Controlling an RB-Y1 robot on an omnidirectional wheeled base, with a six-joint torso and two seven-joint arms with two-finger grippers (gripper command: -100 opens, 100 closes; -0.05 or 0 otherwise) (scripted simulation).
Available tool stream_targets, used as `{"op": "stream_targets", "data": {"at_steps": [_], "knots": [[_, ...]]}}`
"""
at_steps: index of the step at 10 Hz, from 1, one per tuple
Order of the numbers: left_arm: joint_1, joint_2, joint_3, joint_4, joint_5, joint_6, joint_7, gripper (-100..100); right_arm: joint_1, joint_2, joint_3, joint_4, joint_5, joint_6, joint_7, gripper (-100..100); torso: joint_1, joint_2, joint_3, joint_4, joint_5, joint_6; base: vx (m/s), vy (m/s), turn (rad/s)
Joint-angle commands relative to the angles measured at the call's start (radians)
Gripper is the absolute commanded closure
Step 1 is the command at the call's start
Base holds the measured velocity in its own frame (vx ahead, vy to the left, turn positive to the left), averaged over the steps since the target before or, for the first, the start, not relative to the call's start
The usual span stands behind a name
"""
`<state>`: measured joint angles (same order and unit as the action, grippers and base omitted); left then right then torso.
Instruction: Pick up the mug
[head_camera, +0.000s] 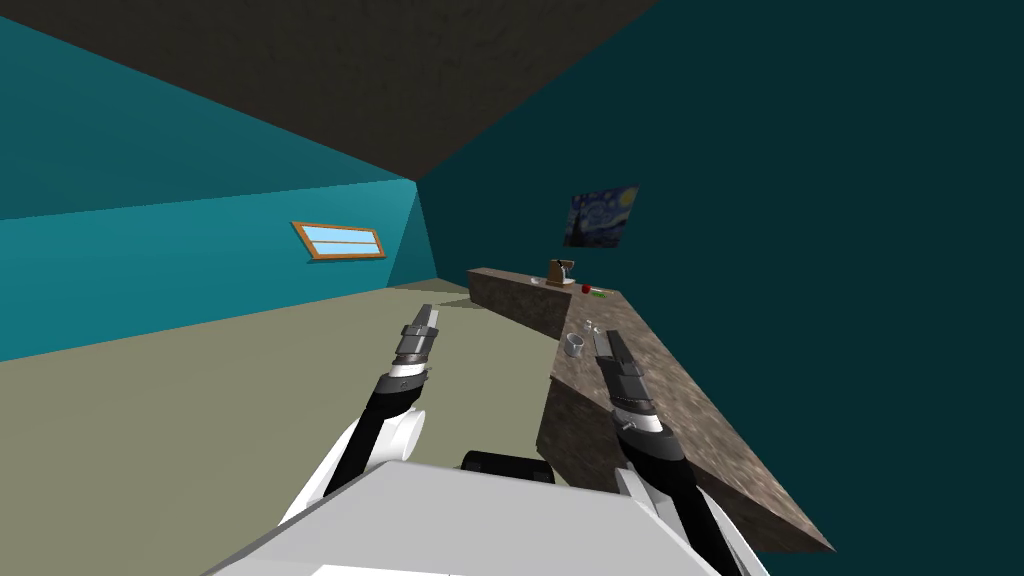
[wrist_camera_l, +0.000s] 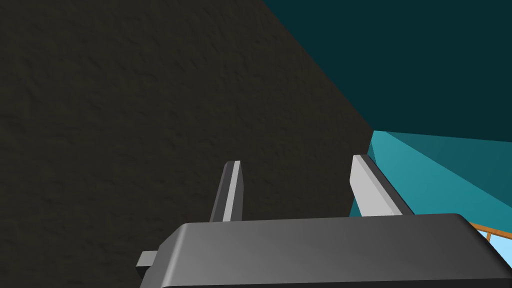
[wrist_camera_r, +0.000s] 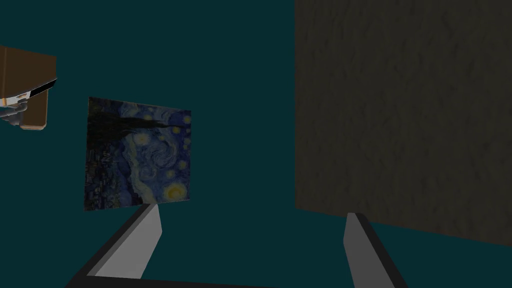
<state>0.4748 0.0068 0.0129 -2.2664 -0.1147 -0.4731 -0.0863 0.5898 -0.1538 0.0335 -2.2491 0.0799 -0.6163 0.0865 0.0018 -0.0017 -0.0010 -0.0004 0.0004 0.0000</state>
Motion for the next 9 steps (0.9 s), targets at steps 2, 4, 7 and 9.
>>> {"op": "stream_targets", "data": {"at_steps": [2,4,7,9], "knots": [[0.0,0.0,0.0,0.0,0.0,0.0,0.0,0,0.046,-0.083,-0.031,0.015,0.013,0.029,0.015,-100,0.001,0.0,0.0,0.0,0.0,0.0,0.032,0.048,0.031],[0.0,0.0,0.0,0.0,0.0,0.0,0.0,0,0.067,-0.121,-0.044,0.023,0.02,0.04,0.022,-100,0.001,0.0,0.0,0.0,0.0,0.0,0.029,0.036,0.024],[0.0,0.0,0.0,0.0,0.0,0.0,0.0,0,0.113,-0.201,-0.072,0.04,0.034,0.063,0.037,-100,0.0,0.0,0.0,0.0,0.0,0.0,0.028,0.033,0.027],[0.0,0.0,0.0,0.0,0.0,0.0,0.0,0,0.164,-0.271,-0.103,0.06,0.049,0.09,0.054,-100,0.0,0.0,0.0,0.0,0.0,0.0,0.028,0.038,0.04]]}}
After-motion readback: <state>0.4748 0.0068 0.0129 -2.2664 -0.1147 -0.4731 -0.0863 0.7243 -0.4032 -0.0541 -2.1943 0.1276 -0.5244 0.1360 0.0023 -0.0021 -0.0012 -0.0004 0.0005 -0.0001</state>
